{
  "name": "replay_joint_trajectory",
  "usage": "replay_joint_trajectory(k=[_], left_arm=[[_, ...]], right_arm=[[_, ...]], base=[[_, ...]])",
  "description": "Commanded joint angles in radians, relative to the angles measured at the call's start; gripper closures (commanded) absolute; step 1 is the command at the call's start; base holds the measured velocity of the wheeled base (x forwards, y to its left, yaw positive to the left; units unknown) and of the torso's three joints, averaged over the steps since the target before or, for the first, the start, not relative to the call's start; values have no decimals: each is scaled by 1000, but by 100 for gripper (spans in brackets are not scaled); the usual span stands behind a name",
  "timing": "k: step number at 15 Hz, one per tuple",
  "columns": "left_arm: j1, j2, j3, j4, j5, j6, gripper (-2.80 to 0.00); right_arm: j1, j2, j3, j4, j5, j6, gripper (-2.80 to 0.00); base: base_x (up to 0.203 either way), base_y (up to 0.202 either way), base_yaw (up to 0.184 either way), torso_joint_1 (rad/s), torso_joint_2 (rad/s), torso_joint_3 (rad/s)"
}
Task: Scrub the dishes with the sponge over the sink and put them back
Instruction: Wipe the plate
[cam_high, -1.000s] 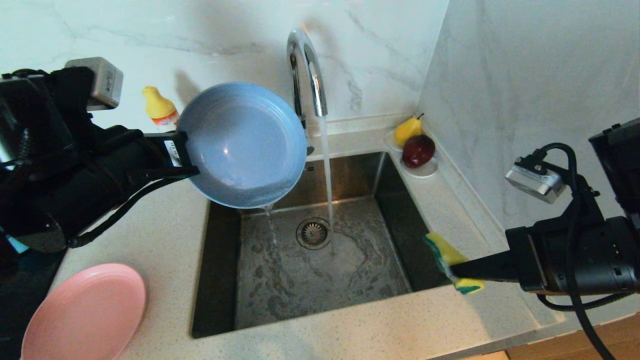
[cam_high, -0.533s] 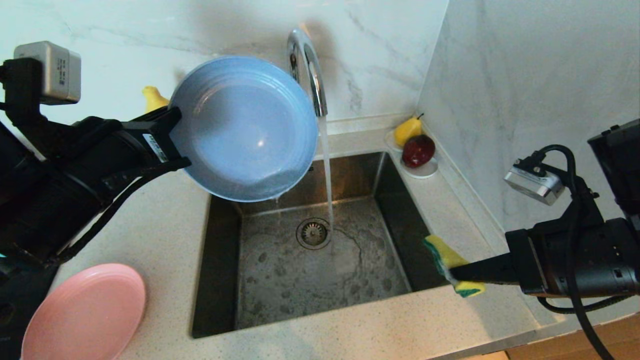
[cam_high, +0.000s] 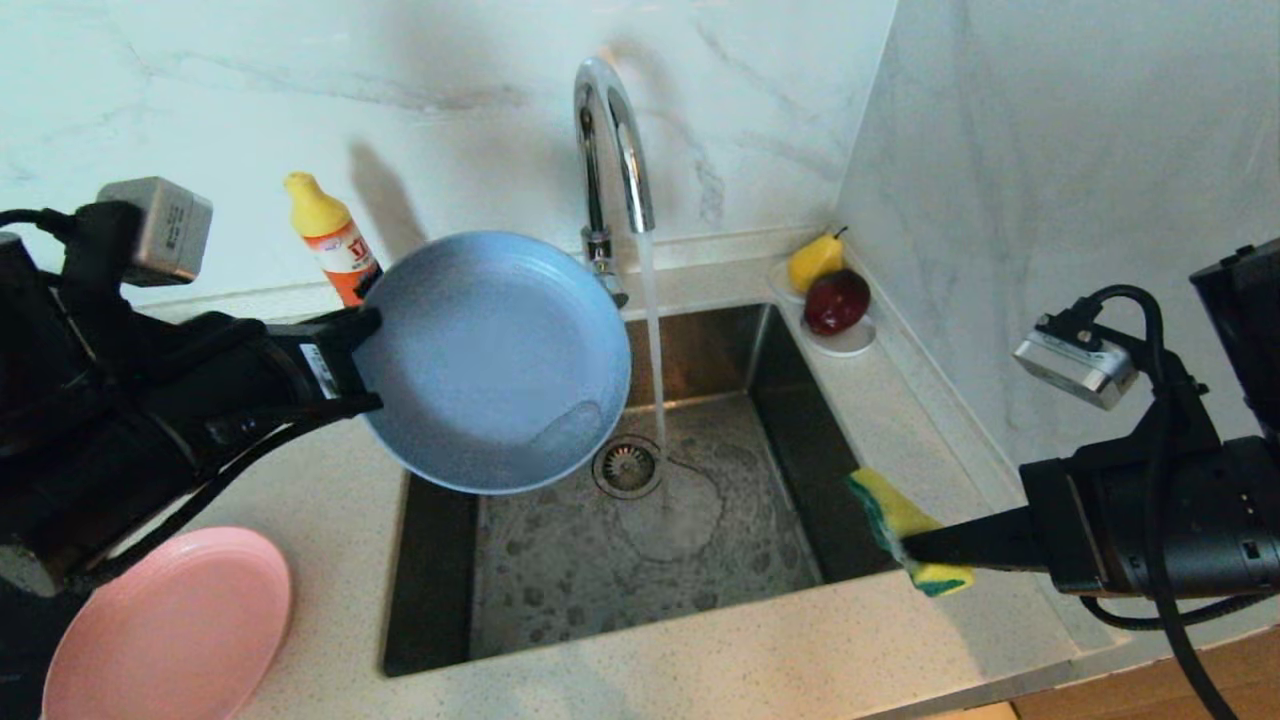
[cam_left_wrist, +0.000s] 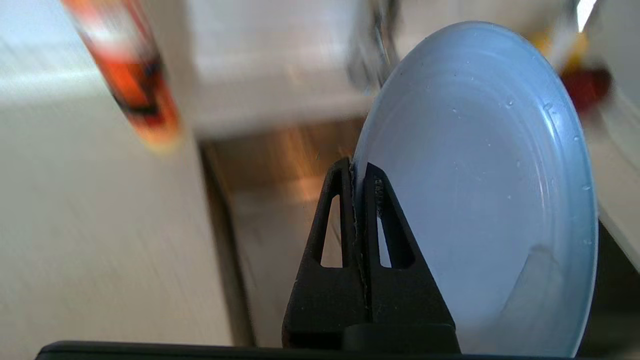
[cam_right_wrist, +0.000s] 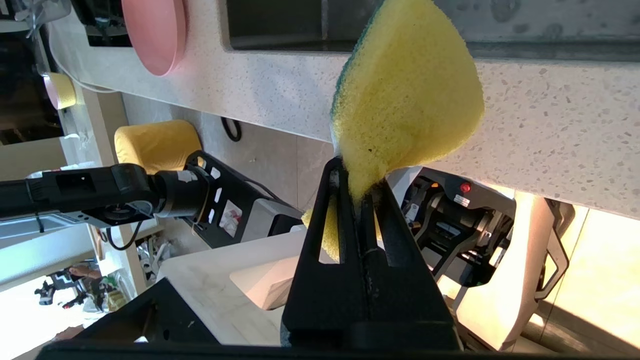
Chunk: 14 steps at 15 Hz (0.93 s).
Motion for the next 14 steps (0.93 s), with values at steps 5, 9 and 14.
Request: replay_joint_trajectory(k=[5, 9, 14], left_arm=[[1, -98, -137, 689, -138, -121, 0], [-1, -101, -86, 680, -160, -117, 0], [-19, -110, 17, 452, -161, -91, 0]], right_arm=[[5, -22, -18, -4, 27, 2, 0], [9, -19, -88, 8, 113, 5, 0], [87, 45, -200, 54, 165, 8, 0]], base=[[0, 0, 0, 0, 0, 0], [0, 0, 0, 0, 0, 0], [0, 0, 0, 0, 0, 0]])
